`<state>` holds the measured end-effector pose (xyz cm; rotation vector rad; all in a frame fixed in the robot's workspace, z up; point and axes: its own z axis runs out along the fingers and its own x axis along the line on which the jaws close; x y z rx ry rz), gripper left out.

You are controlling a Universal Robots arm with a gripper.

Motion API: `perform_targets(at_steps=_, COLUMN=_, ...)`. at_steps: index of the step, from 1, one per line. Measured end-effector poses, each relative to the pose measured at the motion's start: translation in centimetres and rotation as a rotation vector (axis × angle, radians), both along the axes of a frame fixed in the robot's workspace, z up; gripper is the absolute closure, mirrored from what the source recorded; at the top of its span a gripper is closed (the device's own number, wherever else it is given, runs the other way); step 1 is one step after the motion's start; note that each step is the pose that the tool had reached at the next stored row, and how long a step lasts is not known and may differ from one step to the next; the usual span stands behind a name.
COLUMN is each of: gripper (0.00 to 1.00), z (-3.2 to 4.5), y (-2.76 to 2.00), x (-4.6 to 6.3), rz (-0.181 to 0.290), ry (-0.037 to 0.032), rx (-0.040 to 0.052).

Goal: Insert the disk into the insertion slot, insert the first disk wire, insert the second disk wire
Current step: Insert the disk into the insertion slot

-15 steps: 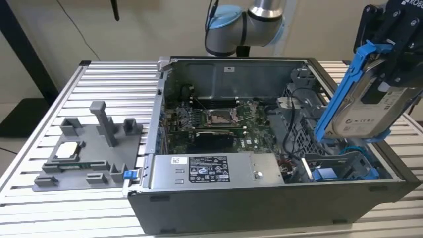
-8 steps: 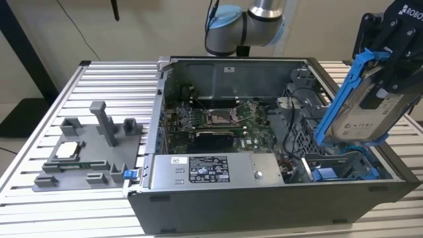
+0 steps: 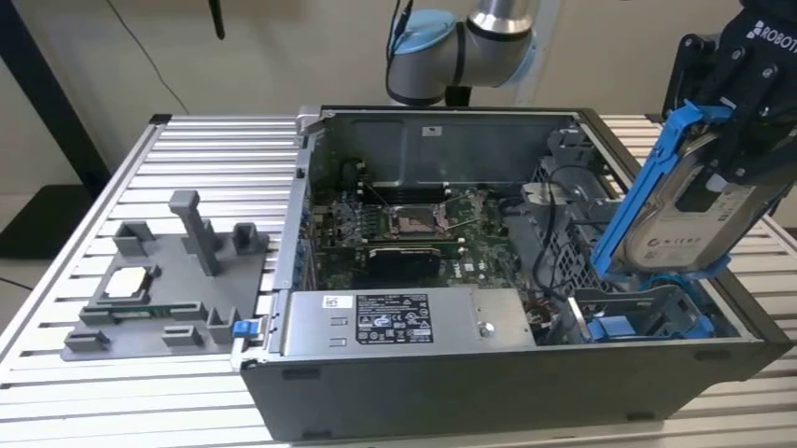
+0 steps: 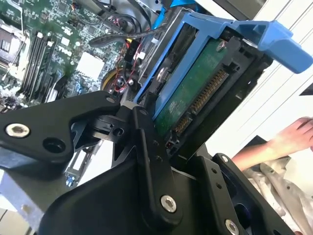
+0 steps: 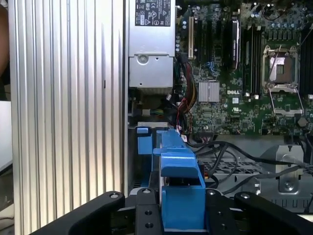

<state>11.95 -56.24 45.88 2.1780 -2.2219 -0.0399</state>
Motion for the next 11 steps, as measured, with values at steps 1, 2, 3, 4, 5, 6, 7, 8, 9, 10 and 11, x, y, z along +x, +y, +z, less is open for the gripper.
perform_targets(at_steps=1, gripper=1.0, z=0.0, y=0.0, x=0.0, rz=0.0, ry=0.0, rx=-0.0001)
perform_targets(at_steps=2, gripper=1.0, z=-0.04, y=0.0, x=0.0, rz=0.0, ry=0.0, rx=0.0001)
perform_targets(at_steps=3, gripper=1.0, z=-0.07, y=0.0, x=0.01, rz=0.0, ry=0.0, rx=0.0001)
perform_targets(at_steps=4, gripper=1.0, z=-0.07, y=0.0, x=0.0, rz=0.0, ry=0.0, rx=0.0001)
perform_targets(at_steps=5, gripper=1.0, z=-0.09, y=0.0, x=0.0, rz=0.0, ry=0.0, rx=0.0)
perform_targets(at_steps=6, gripper=1.0, z=-0.12, y=0.0, x=0.01, rz=0.0, ry=0.0, rx=0.0002)
perform_targets(at_steps=7, gripper=1.0, z=-0.16, y=0.0, x=0.01, rz=0.0, ry=0.0, rx=0.0003)
perform_targets(at_steps=8, gripper=1.0, z=-0.2, y=0.0, x=0.0, rz=0.0, ry=0.0, rx=0.0002)
perform_targets(at_steps=9, gripper=1.0, z=-0.24, y=0.0, x=0.0, rz=0.0, ry=0.0, rx=0.0002)
perform_targets(at_steps=10, gripper=1.0, z=-0.29, y=0.0, x=0.01, rz=0.0, ry=0.0, rx=0.0002)
perform_targets(at_steps=11, gripper=1.0, z=-0.33, y=0.0, x=0.01, rz=0.0, ry=0.0, rx=0.0002)
